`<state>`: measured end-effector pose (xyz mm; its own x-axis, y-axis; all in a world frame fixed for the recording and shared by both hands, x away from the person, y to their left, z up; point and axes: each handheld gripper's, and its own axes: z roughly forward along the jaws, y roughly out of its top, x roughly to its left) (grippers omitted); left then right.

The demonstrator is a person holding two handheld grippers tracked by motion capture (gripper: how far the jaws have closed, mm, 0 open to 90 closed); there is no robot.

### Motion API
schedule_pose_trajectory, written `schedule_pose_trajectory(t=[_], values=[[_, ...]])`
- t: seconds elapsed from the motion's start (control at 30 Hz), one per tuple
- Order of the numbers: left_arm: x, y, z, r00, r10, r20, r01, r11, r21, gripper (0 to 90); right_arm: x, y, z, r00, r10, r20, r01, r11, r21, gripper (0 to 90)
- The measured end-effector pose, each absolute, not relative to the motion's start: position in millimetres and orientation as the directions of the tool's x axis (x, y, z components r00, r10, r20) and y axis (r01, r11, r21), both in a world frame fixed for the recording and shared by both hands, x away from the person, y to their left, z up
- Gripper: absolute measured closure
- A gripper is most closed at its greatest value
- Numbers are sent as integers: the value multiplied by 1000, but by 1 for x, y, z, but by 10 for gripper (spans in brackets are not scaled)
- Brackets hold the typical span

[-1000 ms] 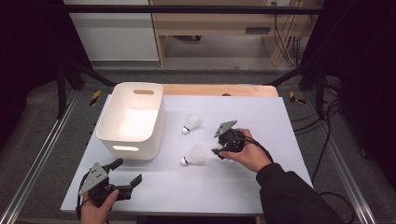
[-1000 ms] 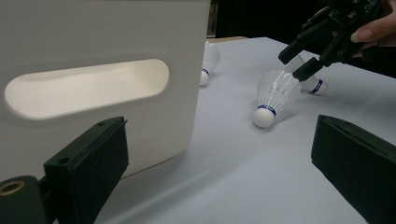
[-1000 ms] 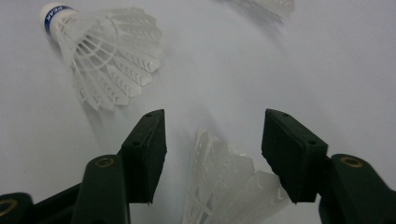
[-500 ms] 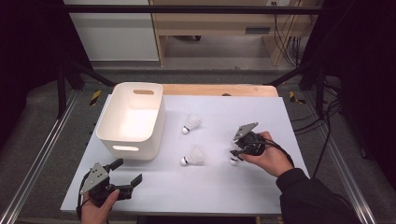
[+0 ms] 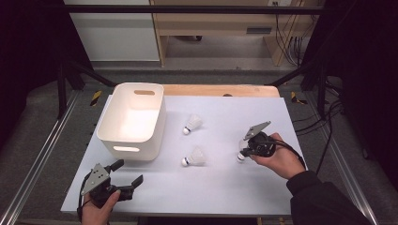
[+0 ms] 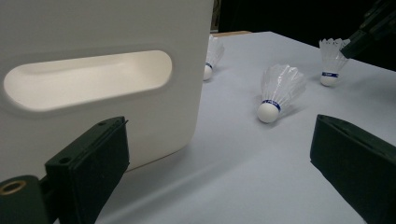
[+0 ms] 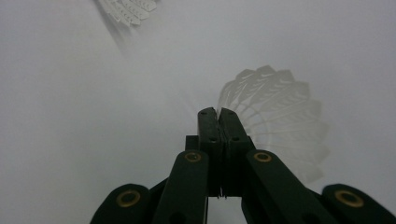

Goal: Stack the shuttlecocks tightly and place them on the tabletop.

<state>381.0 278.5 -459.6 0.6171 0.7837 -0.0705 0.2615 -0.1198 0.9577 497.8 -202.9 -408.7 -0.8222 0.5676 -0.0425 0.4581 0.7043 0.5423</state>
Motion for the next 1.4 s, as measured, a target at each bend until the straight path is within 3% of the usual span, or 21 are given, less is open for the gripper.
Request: schedule_pose_trajectory(t=[0.27, 0.53, 0.8, 1.13, 1.4], values=[[381, 281, -459, 604, 793, -73, 258, -108, 960, 44, 495, -212, -402, -801, 599, -21, 466, 643, 608, 900], [380, 284, -458, 591, 803, -74, 250, -95, 964, 43, 481, -220, -411, -747, 660, 75, 445, 412, 795, 900], [380, 289, -459, 565, 821, -85, 241, -66, 968, 42, 469, -219, -425, -699, 698, 155, 400, 202, 894, 900], [381, 289, -460, 569, 818, -87, 235, -60, 970, 37, 464, -220, -444, -647, 724, 240, 371, 24, 928, 900], [384, 288, -461, 560, 824, -88, 242, -61, 968, 37, 460, -198, -455, -658, 703, 269, 404, 28, 914, 900]])
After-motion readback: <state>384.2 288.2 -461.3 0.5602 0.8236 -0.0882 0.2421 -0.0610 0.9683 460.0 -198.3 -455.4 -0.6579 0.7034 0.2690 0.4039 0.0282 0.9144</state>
